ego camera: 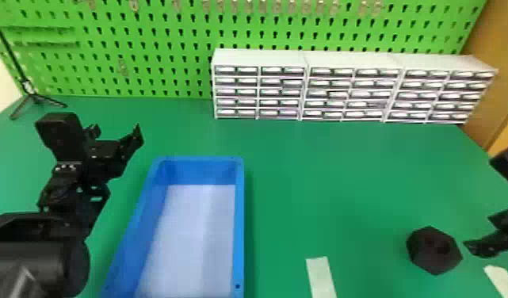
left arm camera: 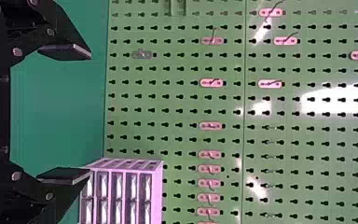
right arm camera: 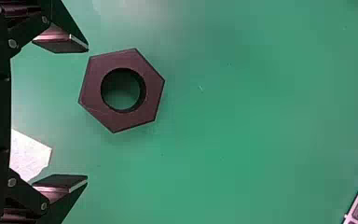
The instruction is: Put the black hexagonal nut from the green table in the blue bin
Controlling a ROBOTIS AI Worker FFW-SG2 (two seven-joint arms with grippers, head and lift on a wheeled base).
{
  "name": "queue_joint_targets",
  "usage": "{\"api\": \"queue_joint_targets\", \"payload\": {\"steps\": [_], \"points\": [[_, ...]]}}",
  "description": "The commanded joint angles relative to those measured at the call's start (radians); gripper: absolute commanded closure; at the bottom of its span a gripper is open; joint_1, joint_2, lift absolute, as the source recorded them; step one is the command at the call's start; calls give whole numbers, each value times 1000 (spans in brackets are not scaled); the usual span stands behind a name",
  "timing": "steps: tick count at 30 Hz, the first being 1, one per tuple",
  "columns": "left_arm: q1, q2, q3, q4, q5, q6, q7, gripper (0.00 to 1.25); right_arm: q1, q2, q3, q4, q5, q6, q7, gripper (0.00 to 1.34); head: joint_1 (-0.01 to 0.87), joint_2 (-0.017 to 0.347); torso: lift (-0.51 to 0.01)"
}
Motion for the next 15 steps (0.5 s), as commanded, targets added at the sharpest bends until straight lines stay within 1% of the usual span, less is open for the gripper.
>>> {"api": "queue_joint_targets", "payload": {"steps": [1,4,8,15], "points": [[-3,0,-3,0,-1,2,0,372,-30,12,24,25,17,-13,3,292,686,28,-96],[-7,0,-6,0,-1,2,0,372,-52,21,42,39,40,-24,3,295,686,28,-96],[-9,0,-6,0,-1,2,0,372,-81,34,62,77,43,-46,3,292,686,28,-96],[-7,0,-8,0,0,2,0,372,-111,48,87,146,55,-72,3,292,686,28,-96]]}}
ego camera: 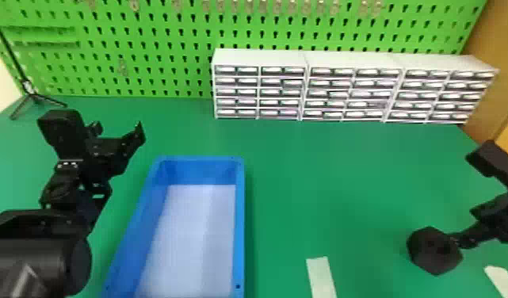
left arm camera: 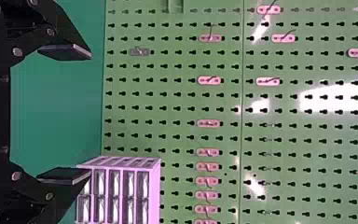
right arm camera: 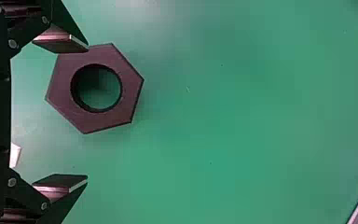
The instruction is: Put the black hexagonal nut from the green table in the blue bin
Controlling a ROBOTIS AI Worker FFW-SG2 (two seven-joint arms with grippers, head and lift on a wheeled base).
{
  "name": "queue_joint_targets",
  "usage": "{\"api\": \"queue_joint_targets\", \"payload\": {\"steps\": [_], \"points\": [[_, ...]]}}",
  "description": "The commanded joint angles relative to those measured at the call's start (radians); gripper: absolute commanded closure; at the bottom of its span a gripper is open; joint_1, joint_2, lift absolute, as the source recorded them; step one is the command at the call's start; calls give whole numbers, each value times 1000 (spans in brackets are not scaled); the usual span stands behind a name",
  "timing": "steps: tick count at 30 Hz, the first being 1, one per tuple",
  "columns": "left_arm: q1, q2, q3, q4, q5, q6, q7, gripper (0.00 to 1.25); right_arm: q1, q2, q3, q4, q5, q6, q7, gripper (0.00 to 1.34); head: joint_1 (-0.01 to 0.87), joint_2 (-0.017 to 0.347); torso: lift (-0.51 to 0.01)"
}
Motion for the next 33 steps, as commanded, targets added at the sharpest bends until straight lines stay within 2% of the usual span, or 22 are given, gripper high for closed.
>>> {"api": "queue_joint_targets", "payload": {"steps": [1,10,18,33], "points": [[2,0,0,0,3,0,0,372,-17,9,15,43,11,-19,3,292,686,28,-96],[2,-2,-2,0,9,0,1,372,-36,52,3,113,56,-59,3,318,686,28,-96],[-3,-2,-5,0,14,-2,9,374,-51,63,7,158,68,-83,3,318,686,28,-96],[-14,-8,-6,0,15,-12,17,375,-91,97,11,227,48,-122,-64,321,686,28,-96]]}}
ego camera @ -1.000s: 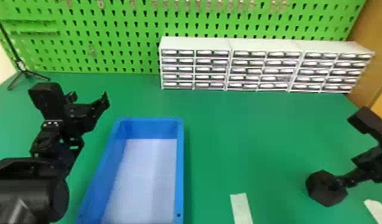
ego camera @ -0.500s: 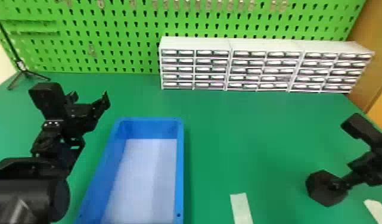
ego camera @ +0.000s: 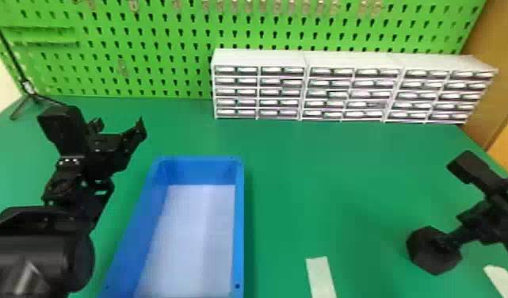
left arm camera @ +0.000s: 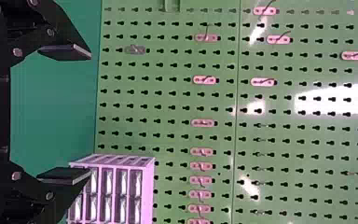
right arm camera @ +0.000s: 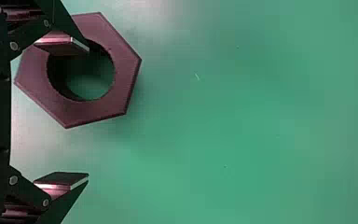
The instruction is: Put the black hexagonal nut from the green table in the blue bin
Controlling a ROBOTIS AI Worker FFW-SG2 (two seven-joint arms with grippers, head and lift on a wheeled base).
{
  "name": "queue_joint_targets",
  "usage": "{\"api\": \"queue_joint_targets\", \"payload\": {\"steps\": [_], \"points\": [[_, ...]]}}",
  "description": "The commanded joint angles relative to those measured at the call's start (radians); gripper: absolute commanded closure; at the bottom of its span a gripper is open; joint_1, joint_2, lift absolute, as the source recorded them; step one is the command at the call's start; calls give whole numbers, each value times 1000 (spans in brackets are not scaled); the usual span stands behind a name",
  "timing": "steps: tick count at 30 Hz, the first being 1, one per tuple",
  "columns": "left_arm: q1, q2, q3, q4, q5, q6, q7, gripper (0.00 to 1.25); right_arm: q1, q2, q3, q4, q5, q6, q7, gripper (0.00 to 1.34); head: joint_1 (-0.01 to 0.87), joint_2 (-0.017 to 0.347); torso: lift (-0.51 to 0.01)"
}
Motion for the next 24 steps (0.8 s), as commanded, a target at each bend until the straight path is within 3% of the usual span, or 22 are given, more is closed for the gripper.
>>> {"api": "queue_joint_targets", "payload": {"steps": [1,18,21,24], "points": [[-4,-4,2,0,0,-4,0,375,-17,12,5,36,-14,-17,-17,321,686,28,-96],[-10,-7,3,0,-1,-10,0,375,-44,44,21,137,-29,-66,-81,341,686,28,-96],[-10,-7,5,0,-1,-10,0,375,-44,44,26,137,-28,-66,-83,423,686,28,-96],[-7,-7,5,0,-3,-10,0,375,-41,44,29,137,-28,-64,-81,648,686,28,-96]]}}
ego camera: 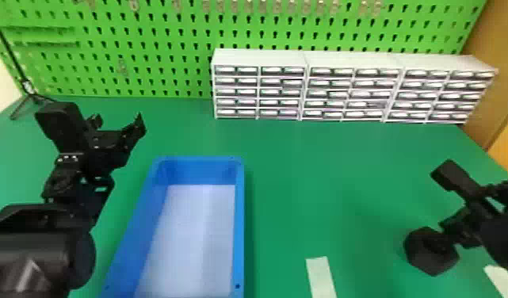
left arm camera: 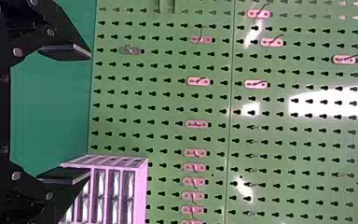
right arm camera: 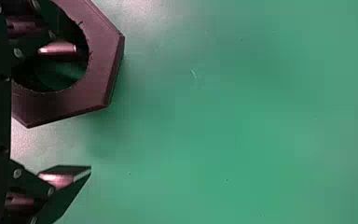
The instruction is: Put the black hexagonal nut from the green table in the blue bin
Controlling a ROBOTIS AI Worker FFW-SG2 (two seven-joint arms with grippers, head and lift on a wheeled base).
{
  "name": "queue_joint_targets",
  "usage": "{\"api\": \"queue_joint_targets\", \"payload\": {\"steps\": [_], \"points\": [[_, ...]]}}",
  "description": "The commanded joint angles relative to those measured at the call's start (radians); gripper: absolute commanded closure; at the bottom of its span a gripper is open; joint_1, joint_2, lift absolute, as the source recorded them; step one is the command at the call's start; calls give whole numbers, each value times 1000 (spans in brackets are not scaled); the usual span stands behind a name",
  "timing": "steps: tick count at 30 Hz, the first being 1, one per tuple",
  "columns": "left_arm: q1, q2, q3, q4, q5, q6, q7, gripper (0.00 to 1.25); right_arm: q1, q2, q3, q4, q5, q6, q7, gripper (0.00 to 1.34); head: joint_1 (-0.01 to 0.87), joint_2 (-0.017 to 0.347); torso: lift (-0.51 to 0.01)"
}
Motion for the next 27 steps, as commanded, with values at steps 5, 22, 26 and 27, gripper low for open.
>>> {"api": "queue_joint_targets", "payload": {"steps": [5,22,26,27], "points": [[6,0,3,0,1,0,0,375,8,-1,10,-7,-1,19,2,883,686,28,-96],[7,0,2,0,-2,0,0,375,11,-15,35,-44,11,69,38,1016,686,28,-96],[12,0,5,0,-1,0,0,374,6,-26,38,-76,17,86,58,1016,686,28,-96],[12,0,5,0,-1,0,0,375,5,-29,38,-89,19,92,63,1016,686,28,-96]]}}
